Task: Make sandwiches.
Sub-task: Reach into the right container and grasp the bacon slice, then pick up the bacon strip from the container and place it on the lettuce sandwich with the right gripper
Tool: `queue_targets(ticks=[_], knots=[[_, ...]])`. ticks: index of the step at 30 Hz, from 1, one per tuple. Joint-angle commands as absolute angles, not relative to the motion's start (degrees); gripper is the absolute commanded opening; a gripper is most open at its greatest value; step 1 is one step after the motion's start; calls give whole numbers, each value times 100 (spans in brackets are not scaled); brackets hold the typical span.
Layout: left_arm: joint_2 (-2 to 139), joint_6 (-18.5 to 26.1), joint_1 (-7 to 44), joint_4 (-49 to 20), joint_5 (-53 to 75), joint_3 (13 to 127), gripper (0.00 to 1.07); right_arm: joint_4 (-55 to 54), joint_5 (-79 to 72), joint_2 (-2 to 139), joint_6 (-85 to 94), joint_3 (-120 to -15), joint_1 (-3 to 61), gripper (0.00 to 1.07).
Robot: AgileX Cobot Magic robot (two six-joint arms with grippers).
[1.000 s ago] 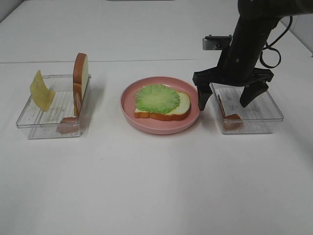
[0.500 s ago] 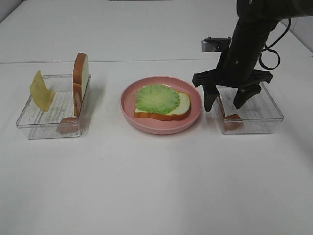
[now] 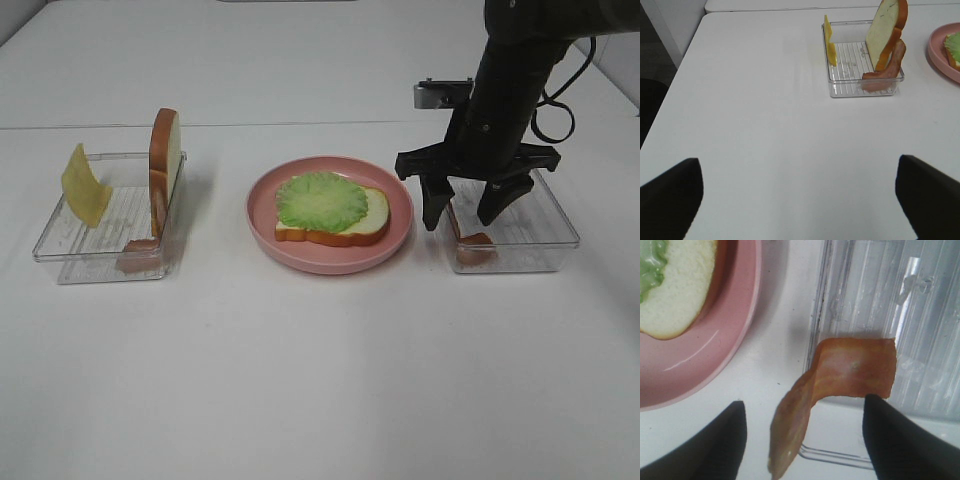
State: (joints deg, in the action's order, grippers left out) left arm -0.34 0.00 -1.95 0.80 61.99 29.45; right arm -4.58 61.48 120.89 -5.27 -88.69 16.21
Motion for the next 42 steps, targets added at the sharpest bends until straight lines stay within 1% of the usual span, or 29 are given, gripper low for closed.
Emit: queue_targets(ticks=[1, 2, 3, 4, 5, 6, 7, 8, 10, 17, 25, 27, 28, 30, 31, 33, 36, 38, 41, 42], knots=[[-115, 0, -212, 97, 6154, 2945, 102, -395, 6119, 12101, -504, -8846, 1621, 53], [-115, 0, -212, 97, 6154, 2945, 102, -395, 6119, 12101, -504, -8846, 1621, 42], [-115, 0, -212, 97, 6154, 2945, 102, -395, 6119, 12101, -504, -8846, 1621, 42], [-115, 0, -212, 97, 6154, 2945, 102, -395, 6119, 12101, -504, -8846, 1621, 36], [-115, 0, -212, 97, 6154, 2945, 102, -395, 6119, 12101, -504, -8846, 1621, 23], [-115, 0, -212, 97, 6154, 2945, 102, -395, 6119, 12101, -504, -8846, 1621, 23], [-115, 0, -212, 97, 6154, 2945, 102, -395, 6119, 12101, -504, -8846, 1621, 7], [-115, 0, -212, 97, 6154, 2945, 102, -395, 6119, 12101, -504, -8846, 1621, 1], [-115, 0, -212, 97, 6154, 2945, 102, -401, 6119, 12101, -504, -8846, 1621, 0], [-115, 0, -212, 97, 6154, 2945, 102, -453, 6268, 12078, -504, -8921, 1621, 0], [-115, 0, -212, 97, 6154, 2945, 102, -980, 6469, 11620, -682, -9603, 1621, 0], [-115, 0, -212, 97, 6154, 2945, 102, -1203, 6492, 11557, -705, -9969, 1627, 0], [-115, 0, -212, 97, 6154, 2945, 102, -1203, 6492, 11557, -705, -9969, 1627, 0], [-115, 0, -212, 97, 6154, 2945, 102, -1931, 6411, 11557, -561, -10313, 1662, 0], [-115, 0, -212, 97, 6154, 2945, 102, -1931, 6411, 11557, -561, -10313, 1662, 0], [-115, 0, -212, 97, 6154, 2945, 102, -2349, 6194, 11568, -424, -10353, 1748, 0], [-115, 0, -212, 97, 6154, 2945, 102, -2418, 6136, 11591, -372, -10353, 1805, 0], [-115, 0, -212, 97, 6154, 2945, 102, -2681, 5879, 11711, -298, -10359, 1988, 0], [-115, 0, -212, 103, 6154, 2945, 102, -2762, 5833, 11751, -275, -10359, 2011, 0], [-115, 0, -212, 103, 6154, 2945, 102, -2905, 5747, 11860, -212, -10359, 2120, 0]])
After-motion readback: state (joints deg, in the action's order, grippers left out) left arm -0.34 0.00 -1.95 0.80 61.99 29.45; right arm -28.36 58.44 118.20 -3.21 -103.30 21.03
